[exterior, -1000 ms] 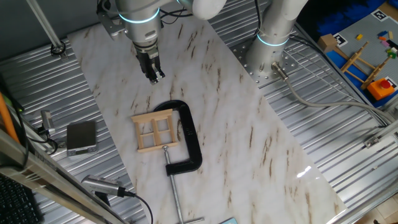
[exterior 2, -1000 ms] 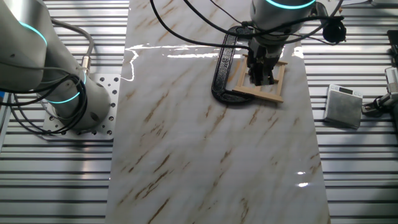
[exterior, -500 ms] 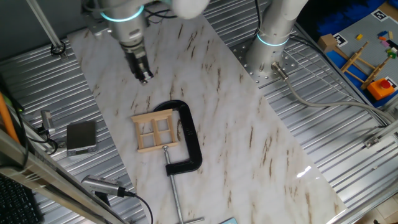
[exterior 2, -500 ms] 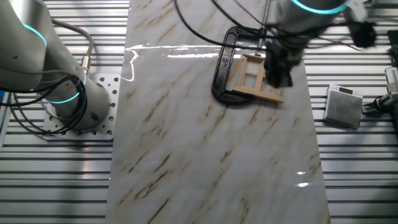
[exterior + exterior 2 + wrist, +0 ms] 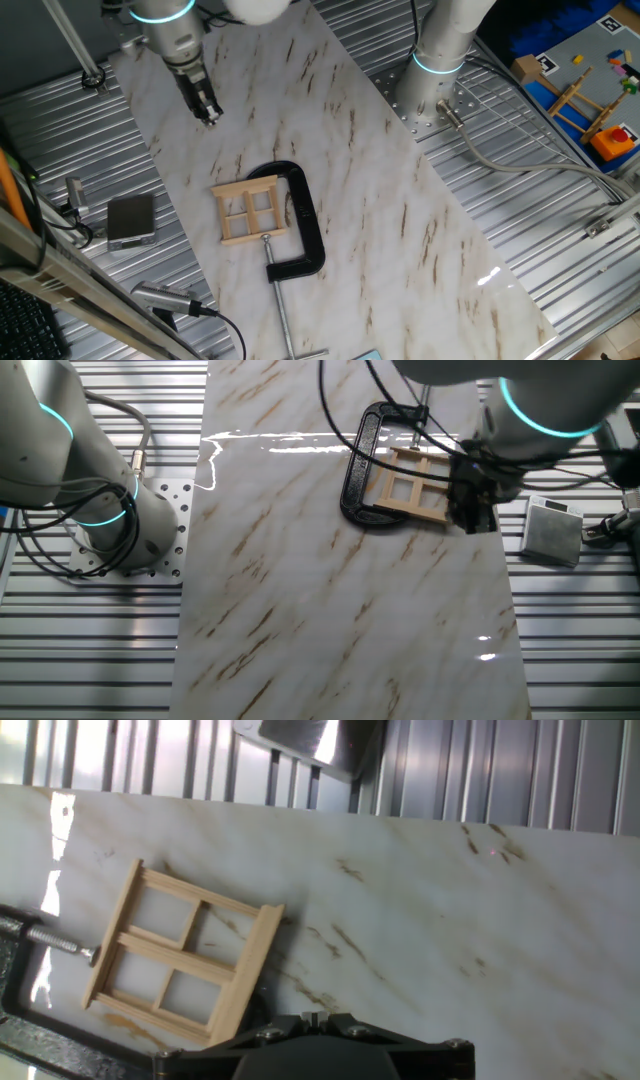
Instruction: Close a sliding window
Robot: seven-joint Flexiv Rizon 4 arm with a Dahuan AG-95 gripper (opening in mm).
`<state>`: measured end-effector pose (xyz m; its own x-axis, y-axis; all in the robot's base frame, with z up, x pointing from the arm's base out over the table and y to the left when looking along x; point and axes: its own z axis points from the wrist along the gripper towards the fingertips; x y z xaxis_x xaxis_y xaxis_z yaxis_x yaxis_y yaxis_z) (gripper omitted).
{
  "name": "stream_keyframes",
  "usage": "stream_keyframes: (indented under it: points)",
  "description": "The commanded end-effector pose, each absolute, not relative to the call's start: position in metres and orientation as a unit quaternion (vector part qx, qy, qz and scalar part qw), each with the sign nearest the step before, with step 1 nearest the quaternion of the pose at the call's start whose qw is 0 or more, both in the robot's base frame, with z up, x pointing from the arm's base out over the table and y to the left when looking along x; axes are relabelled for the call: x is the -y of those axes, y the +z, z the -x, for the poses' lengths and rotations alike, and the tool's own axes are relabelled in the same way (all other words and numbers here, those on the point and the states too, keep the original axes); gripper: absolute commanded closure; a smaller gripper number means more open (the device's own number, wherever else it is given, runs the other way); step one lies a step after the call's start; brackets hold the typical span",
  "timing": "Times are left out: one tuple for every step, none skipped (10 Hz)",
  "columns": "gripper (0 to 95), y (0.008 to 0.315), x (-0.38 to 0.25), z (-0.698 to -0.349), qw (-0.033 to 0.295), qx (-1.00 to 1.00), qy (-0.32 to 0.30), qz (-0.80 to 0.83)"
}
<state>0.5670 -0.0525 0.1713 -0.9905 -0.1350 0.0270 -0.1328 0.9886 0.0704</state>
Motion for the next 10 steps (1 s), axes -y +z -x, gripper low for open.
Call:
stream_keyframes:
  points:
    - [95.0,0.168,0.062,-0.565,0.013,0.997,-0.036,-0.073]
    - [95.0,0.165,0.067,-0.565,0.012,0.996,-0.039,-0.075]
    - [95.0,0.162,0.07,-0.566,0.012,0.996,-0.04,-0.075]
    - [95.0,0.157,0.072,-0.567,0.012,0.996,-0.04,-0.077]
    - [95.0,0.153,0.074,-0.568,0.011,0.996,-0.042,-0.079]
    - [95.0,0.149,0.076,-0.57,0.011,0.996,-0.042,-0.083]
    - [95.0,0.146,0.079,-0.57,0.011,0.995,-0.042,-0.086]
    - [95.0,0.143,0.084,-0.571,0.01,0.995,-0.043,-0.092]
    - [95.0,0.14,0.089,-0.572,0.009,0.994,-0.045,-0.094]
    - [95.0,0.14,0.091,-0.572,0.009,0.994,-0.045,-0.095]
